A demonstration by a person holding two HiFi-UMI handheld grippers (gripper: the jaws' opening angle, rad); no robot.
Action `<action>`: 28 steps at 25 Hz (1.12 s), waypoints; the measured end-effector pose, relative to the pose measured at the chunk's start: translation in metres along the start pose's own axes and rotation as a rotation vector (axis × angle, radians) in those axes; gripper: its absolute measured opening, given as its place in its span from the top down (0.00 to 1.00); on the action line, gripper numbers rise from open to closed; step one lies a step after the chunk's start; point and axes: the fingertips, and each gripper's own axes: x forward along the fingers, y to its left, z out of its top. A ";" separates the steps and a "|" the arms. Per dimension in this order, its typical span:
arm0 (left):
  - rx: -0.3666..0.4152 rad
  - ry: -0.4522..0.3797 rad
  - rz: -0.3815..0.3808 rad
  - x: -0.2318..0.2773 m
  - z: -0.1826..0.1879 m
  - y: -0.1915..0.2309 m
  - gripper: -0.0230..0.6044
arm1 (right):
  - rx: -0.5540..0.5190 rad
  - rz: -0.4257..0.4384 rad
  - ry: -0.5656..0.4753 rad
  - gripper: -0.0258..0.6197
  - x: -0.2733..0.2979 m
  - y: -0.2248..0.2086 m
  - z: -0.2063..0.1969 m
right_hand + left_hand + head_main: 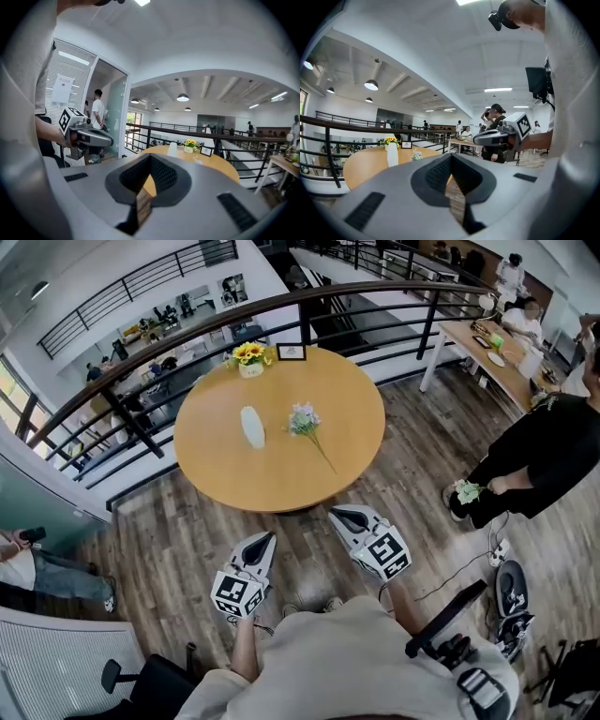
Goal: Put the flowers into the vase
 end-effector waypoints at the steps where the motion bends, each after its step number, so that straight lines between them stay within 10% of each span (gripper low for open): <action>1: 0.000 0.001 0.000 0.002 0.000 -0.002 0.95 | 0.000 0.005 -0.006 0.95 -0.002 0.000 0.000; 16: 0.007 0.033 -0.012 0.039 -0.007 -0.028 0.96 | 0.015 0.034 0.011 0.95 -0.020 -0.018 -0.027; 28: -0.029 0.022 -0.029 0.089 -0.010 0.042 0.95 | 0.011 0.009 0.047 0.95 0.047 -0.063 -0.025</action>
